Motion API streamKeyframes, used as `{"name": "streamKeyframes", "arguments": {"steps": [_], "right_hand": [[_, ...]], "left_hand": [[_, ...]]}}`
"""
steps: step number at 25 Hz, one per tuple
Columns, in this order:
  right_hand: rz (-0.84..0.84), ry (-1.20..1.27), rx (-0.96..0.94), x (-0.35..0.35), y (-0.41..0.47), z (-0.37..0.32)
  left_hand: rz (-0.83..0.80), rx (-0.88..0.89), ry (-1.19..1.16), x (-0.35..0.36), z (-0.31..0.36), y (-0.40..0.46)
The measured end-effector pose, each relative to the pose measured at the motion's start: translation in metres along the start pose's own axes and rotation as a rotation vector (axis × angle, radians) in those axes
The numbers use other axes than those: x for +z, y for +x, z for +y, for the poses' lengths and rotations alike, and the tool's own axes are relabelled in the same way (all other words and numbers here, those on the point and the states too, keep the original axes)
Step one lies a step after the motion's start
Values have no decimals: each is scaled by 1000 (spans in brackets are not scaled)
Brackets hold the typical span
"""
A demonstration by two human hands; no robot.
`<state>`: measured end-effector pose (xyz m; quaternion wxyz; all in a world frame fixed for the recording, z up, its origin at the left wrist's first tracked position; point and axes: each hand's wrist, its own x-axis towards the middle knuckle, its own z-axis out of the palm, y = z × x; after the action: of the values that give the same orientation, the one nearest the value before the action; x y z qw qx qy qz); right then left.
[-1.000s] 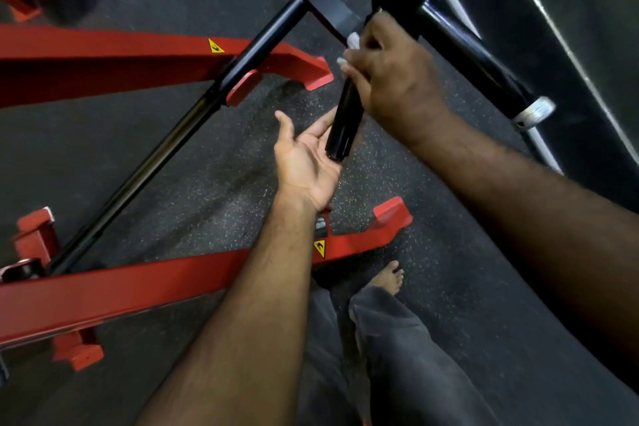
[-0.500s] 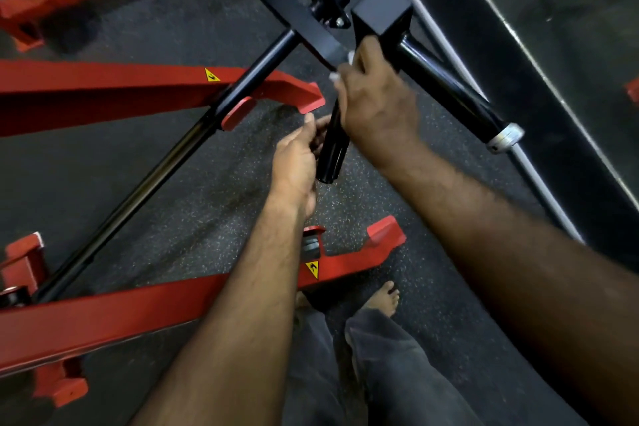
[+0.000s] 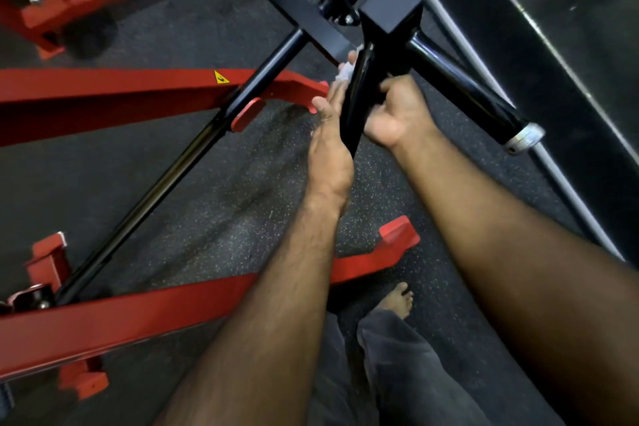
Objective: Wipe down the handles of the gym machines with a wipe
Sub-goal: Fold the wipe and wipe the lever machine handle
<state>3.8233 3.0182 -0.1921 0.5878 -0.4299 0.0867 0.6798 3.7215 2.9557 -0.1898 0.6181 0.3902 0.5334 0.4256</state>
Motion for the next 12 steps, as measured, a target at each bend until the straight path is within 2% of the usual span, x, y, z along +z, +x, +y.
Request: {"name": "streamKeyframes", "arguments": {"steps": [2, 5, 7, 10, 12], "right_hand": [[-41, -63, 7, -13, 4, 5], [-48, -369, 37, -51, -13, 39], [-76, -471, 88, -57, -14, 37], [-104, -152, 24, -34, 5, 5], [-100, -138, 5, -26, 1, 2]], "left_hand": [[47, 4, 35, 0, 0, -2], [94, -33, -118, -4, 4, -4], [109, -68, -151, -5, 6, -2], [132, -74, -208, -7, 4, 0], [175, -82, -247, -9, 2, 1]]}}
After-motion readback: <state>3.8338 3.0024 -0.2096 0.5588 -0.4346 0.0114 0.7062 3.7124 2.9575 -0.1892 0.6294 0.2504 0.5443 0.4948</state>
